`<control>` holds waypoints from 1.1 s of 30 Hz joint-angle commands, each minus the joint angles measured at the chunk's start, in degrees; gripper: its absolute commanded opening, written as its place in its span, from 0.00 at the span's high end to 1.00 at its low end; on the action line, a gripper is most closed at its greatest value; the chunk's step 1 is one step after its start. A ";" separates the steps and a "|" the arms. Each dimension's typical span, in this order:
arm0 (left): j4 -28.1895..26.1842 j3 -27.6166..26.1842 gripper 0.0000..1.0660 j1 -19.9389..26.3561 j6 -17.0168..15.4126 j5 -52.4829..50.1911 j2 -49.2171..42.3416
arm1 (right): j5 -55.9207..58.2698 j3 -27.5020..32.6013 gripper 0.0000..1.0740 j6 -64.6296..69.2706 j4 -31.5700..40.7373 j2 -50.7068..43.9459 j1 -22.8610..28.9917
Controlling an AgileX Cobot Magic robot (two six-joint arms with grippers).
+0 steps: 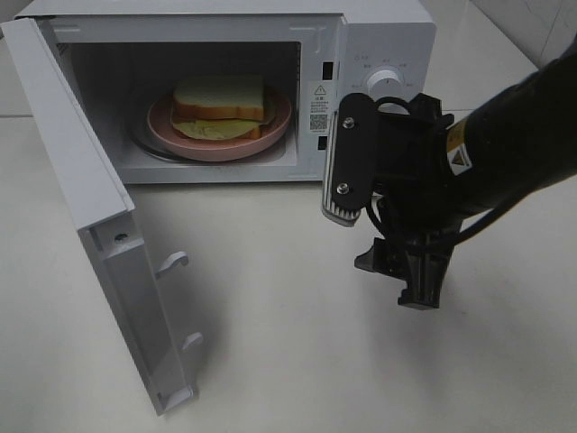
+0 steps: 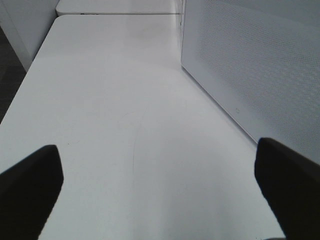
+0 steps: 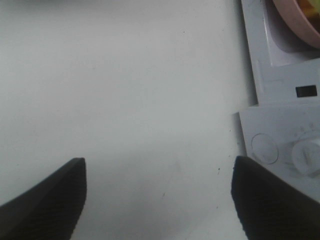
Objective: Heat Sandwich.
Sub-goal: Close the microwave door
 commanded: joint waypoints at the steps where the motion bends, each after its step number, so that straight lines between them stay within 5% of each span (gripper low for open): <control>1: 0.11 0.17 0.03 -0.11 -0.23 -0.92 -1.55 | 2.92 1.78 0.29 4.07 0.86 -3.15 0.00; 24: 0.11 0.17 0.03 -0.11 -0.23 -0.92 -1.55 | 30.08 4.58 0.29 35.01 3.84 -24.29 0.00; 33: 0.11 0.17 0.03 -0.11 -0.23 -0.92 -1.55 | 43.43 4.58 0.29 36.90 3.84 -34.78 0.00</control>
